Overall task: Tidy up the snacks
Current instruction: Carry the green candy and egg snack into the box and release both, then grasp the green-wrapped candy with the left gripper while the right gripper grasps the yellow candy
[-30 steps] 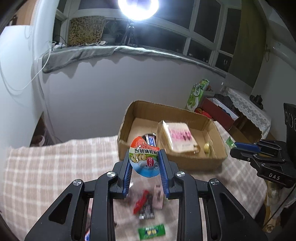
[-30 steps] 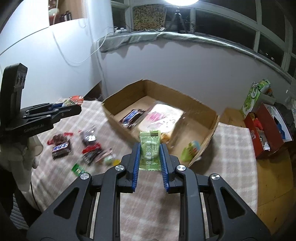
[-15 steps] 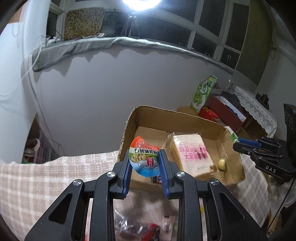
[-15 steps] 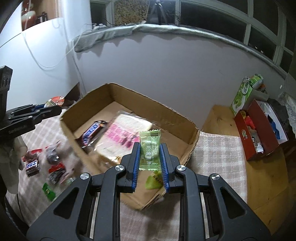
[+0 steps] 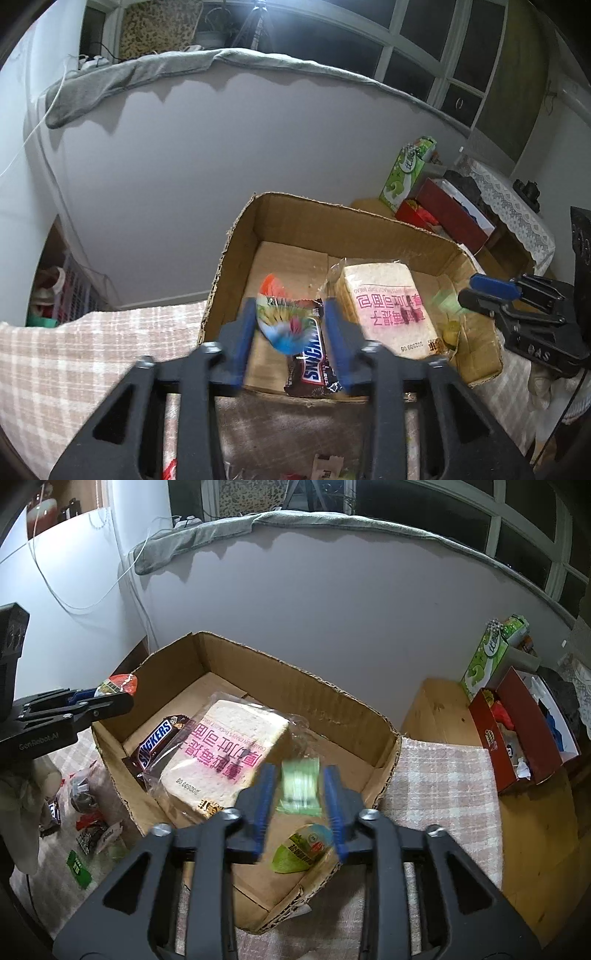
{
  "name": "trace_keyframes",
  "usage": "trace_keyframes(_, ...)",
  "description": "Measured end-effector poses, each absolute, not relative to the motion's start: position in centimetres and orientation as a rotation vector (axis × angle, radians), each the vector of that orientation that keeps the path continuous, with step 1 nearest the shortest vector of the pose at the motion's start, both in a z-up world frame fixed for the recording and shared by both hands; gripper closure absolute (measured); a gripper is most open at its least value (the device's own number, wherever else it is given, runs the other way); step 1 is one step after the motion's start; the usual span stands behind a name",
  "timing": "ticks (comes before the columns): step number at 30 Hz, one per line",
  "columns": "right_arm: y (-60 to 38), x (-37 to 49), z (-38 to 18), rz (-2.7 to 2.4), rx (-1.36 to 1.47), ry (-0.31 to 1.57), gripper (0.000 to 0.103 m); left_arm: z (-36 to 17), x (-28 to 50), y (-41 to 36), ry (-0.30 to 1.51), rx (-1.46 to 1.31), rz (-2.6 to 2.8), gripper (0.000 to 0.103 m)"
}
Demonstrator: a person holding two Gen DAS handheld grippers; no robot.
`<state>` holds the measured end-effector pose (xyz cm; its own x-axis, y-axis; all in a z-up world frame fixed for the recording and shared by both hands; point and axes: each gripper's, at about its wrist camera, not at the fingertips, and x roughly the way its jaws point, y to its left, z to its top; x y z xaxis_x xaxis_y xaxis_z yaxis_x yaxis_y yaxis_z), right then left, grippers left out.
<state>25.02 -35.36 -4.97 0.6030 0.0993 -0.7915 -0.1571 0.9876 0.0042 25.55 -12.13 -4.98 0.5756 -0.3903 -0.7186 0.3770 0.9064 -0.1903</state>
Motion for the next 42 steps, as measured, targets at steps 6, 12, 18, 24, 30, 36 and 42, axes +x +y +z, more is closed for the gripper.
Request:
trace_keyframes(6,-34.8,24.1,-4.0,0.149,-0.09,0.872,0.035,-4.4,25.2,-11.9,0.839,-0.024,-0.445,0.051)
trace_keyframes(12,-34.1,23.2,-3.1,0.155,-0.103,0.859,0.035,-3.5,24.4,-11.1,0.824,-0.045,-0.44,0.051)
trace_keyframes(18,-33.4,21.5,-2.0,0.182,-0.1,0.84,0.035,-2.2,22.6,-9.5,0.797,-0.062,-0.434,0.05)
trace_keyframes(24,-32.3,18.9,-0.9,0.258,-0.096,0.815,0.035,-1.0,19.5,-6.8,0.767,-0.085,-0.418,0.05)
trace_keyframes(30,-30.5,15.9,-1.0,0.333,-0.107,0.818,0.035,-0.9,15.8,-4.0,0.752,-0.108,-0.405,0.05)
trace_keyframes(36,-28.6,13.5,-2.8,0.393,-0.106,0.858,0.035,-3.2,12.1,-3.0,0.79,-0.12,-0.407,0.05)
trace_keyframes(42,-26.7,13.0,-6.7,0.413,-0.122,0.933,0.035,-6.9,9.5,-4.7,0.873,-0.089,-0.43,0.05)
